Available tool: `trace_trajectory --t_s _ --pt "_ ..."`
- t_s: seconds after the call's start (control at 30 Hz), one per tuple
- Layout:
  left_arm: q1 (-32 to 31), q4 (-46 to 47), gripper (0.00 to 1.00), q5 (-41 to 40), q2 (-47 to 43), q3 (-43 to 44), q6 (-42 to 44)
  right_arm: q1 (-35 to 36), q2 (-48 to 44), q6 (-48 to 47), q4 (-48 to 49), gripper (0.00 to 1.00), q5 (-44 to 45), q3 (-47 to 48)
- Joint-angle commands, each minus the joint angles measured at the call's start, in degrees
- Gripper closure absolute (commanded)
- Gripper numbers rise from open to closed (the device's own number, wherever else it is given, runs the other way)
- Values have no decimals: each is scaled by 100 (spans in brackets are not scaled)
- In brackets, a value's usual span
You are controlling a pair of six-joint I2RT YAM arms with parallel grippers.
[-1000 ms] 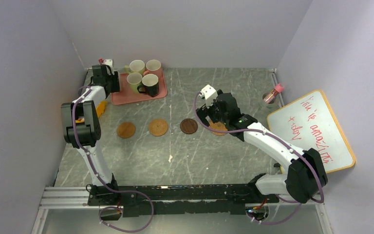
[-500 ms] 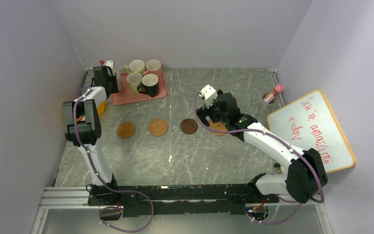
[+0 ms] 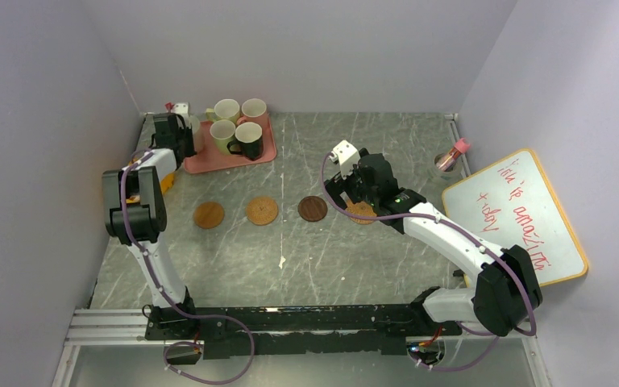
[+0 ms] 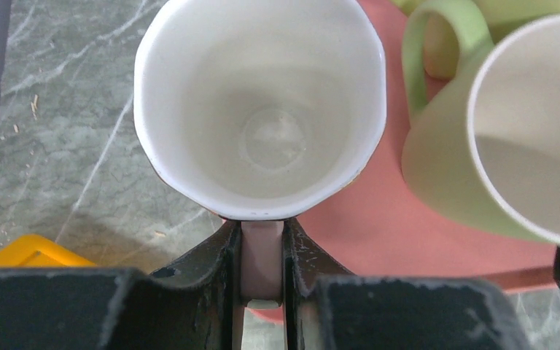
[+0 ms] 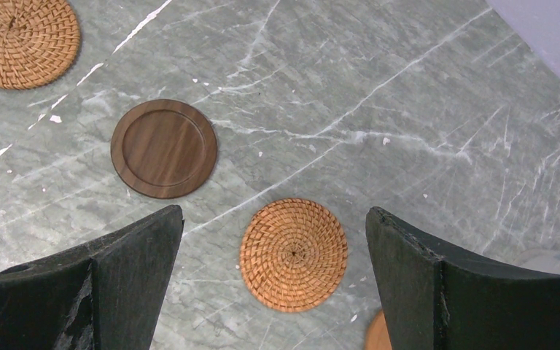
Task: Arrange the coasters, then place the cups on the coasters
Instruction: Pick up the cup from the tray.
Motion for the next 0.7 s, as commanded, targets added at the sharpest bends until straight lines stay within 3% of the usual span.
trace_trajectory --t_s 0.0,0.43,0.67 --pt "18 586 95 298 -698 -312 130 -2 -35 -48 82 0 -76 32" --pt "100 1074 95 492 -1854 -1102 165 -1 -67 -40 75 0 -93 32" --pt "175 1132 95 1062 -2493 -1654 374 -6 -96 -38 83 0 -100 24"
